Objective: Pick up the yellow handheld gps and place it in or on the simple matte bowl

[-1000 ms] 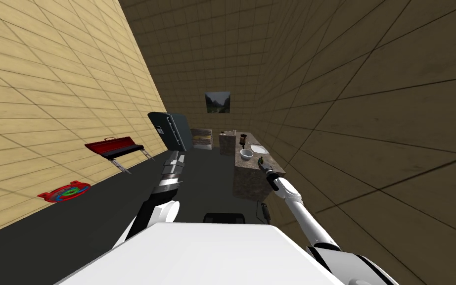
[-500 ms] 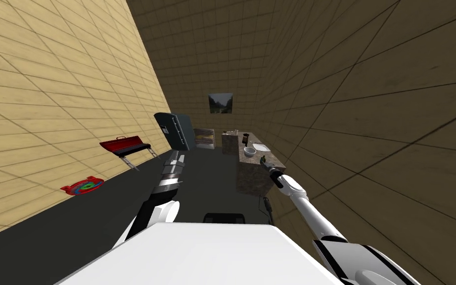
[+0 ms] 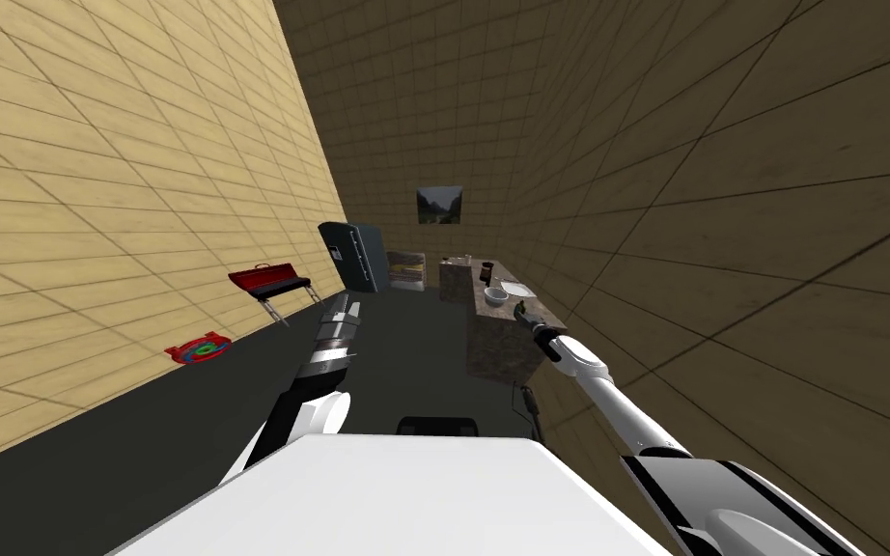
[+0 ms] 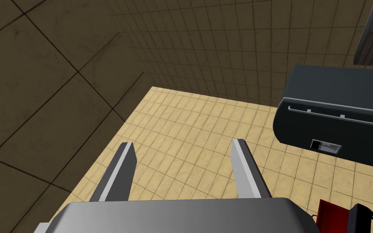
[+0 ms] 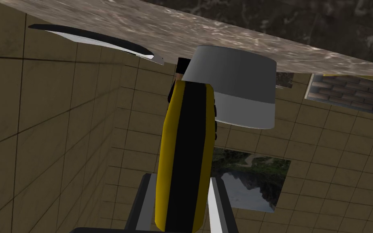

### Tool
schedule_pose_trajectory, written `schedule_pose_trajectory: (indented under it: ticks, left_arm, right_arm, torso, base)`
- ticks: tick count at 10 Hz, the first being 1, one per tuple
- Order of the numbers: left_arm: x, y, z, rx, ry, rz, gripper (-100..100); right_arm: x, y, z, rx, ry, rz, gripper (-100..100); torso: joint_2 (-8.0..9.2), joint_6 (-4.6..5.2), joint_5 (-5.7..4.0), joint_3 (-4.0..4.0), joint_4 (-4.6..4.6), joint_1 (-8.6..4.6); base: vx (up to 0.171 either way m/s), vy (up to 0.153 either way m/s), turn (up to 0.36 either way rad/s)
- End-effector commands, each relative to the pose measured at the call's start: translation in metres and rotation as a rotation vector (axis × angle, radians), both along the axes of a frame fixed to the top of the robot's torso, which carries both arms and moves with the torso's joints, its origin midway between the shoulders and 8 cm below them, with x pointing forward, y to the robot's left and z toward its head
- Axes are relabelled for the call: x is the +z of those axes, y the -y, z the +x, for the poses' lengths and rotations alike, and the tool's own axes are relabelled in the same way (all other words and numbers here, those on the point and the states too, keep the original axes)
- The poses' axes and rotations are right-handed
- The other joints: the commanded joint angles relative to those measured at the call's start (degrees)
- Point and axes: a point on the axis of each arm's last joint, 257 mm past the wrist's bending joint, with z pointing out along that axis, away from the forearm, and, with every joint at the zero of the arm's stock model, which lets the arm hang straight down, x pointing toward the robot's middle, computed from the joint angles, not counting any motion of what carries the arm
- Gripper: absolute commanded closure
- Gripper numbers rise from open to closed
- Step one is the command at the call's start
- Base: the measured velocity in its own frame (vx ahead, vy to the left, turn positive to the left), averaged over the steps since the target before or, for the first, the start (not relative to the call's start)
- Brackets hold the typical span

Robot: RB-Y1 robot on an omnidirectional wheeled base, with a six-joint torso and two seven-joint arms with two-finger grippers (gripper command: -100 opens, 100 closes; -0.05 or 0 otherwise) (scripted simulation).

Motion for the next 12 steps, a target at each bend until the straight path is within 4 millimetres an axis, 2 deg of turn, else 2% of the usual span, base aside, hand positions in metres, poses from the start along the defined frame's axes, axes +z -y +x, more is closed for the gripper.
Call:
schedule_pose_trajectory:
  ticks: [1,2,3,5,12]
  left_arm:
    - [0.0,0.0,0.0,0.0,0.0,0.0,0]
    - [0.0,0.0,0.0,0.0,0.0,0.0,0]
    - [0.0,0.0,0.0,0.0,0.0,0.0,0]
    - [0.0,0.0,0.0,0.0,0.0,0.0,0]
    - [0.0,0.0,0.0,0.0,0.0,0.0,0]
  right_arm:
    - [0.007,0.013,0.004,-0.023,0.0,0.003,100]
    - [0.011,0.021,0.004,-0.039,0.0,0.005,100]
    - [0.019,0.039,0.006,-0.073,0.002,0.009,100]
    - [0.027,0.056,0.006,-0.111,0.007,0.013,100]
    - [0.072,0.131,0.004,-0.285,0.049,0.03,100]
  torso:
    - [0.0,0.0,0.0,0.0,0.0,0.0]
    - [-0.08,0.01,0.0,-0.04,-0.01,-0.04]
    - [-0.16,0.0,-0.02,-0.09,-0.02,-0.08]
    - [-0.37,-0.06,-0.02,-0.19,-0.04,-0.16]
    - [-0.55,0.01,-0.07,-0.3,-0.07,-0.36]
  base:
    - [0.008,0.07,0.108]
    - [0.026,0.06,0.106]
    - [0.053,0.054,0.217]
    - [0.075,0.027,0.193]
    - [0.12,-0.011,0.187]
